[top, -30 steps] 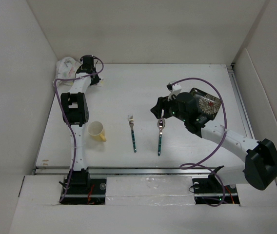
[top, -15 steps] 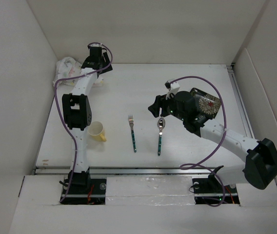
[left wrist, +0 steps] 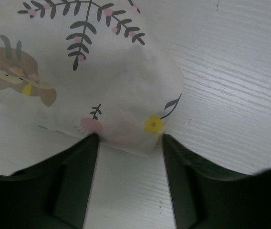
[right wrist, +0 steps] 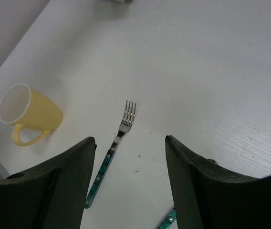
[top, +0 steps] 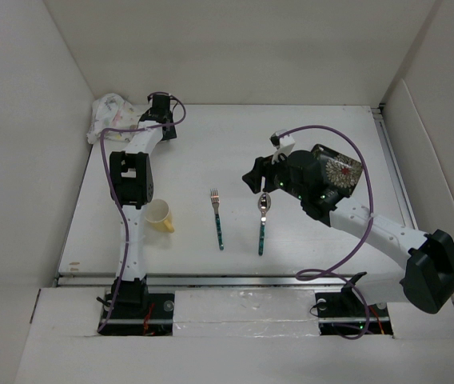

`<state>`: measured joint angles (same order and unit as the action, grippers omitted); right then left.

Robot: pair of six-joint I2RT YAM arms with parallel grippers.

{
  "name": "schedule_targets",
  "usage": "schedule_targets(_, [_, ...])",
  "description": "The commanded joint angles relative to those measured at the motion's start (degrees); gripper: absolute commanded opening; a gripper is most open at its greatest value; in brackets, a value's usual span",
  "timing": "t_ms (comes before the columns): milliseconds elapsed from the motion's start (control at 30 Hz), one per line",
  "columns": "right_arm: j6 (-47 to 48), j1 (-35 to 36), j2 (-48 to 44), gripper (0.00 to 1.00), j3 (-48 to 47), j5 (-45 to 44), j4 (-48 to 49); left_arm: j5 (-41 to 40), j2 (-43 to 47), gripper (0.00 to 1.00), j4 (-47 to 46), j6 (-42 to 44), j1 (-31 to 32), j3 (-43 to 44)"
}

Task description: Set the dinner table for one person

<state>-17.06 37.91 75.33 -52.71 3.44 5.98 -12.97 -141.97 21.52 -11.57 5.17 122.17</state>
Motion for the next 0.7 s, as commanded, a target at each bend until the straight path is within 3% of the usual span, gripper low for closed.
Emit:
schedule_targets(0, [1.33,1.02,-2.29,0.66,-2.05,0.25,1.23,-1.97,-2.60,0.46,3.00,1.91,0.19,2.80])
schedule_targets(67, [1.50,1.02,-2.64,0.66,-2.05,-0.01,1.23,-2.93,-4.27,0.38,3.79,2.17,0.19,4.21])
schedule_targets(100, [1.50,1.02,-2.82,0.66,-1.96,-0.10,1.23,-3.55,-4.71,0.25,3.62,2.60,0.19,4.39])
schedule_targets(133, [1.50,1.02,-3.26,0.66,-1.70,-0.71,1.23,-4.25,-4.89,0.05,3.71,2.61,0.19,4.65])
schedule_targets(167, [1.50,1.02,-3.26,0.66,-1.70,-0.72,1.23,-4.25,-4.89,0.00,3.71,2.61,0.19,4.66])
schedule_targets(300, [1.68,1.02,-2.82,0.66,-1.08,-2.21,1.93,1.18,0.53,0.00,2.04,-0.11,0.72,4.39])
schedule_targets(667, [1.15,0.50,-0.01,0.66,-2.49,-4.83,2.64,25.79,19.00,0.00,-8.67,-9.94,6.96,3.17])
